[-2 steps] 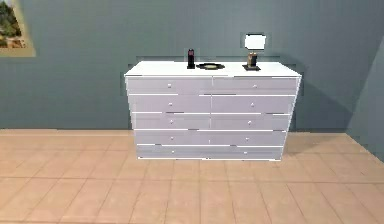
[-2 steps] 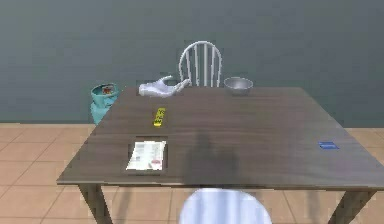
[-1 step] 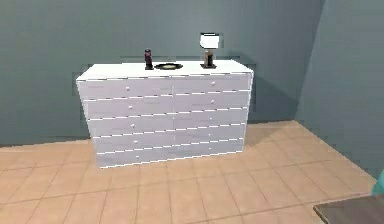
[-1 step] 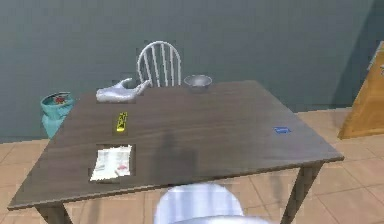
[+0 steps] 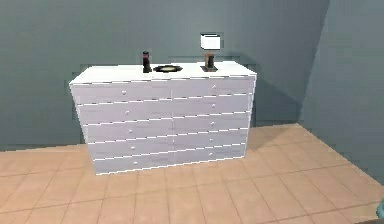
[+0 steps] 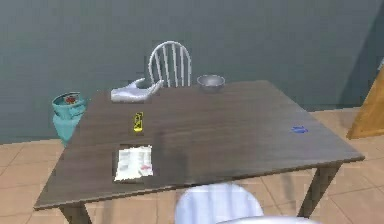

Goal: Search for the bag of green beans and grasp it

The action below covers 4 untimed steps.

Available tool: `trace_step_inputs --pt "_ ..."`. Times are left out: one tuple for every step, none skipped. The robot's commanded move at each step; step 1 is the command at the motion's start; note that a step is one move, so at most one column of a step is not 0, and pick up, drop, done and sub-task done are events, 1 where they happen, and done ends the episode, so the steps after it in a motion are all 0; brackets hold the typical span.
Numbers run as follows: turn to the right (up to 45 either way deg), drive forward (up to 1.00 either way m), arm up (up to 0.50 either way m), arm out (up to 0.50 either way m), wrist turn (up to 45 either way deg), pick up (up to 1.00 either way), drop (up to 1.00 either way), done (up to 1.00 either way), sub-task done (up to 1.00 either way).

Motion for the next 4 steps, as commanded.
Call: trace_step_inputs --pt "33.0 0.00 0.00 0.00 0.0 0.00 0.00 0.00 0.00" --pt "0.0 0.35 0.00 0.00 0.0 0.00 0.00 0.00 0.00" --pt "-21.0 0.00 0.00 0.00 0.0 0.00 0.00 0.00 0.00" --pt "0.0 0.00 0.50 0.00 0.0 0.00 0.00 0.00 0.00"
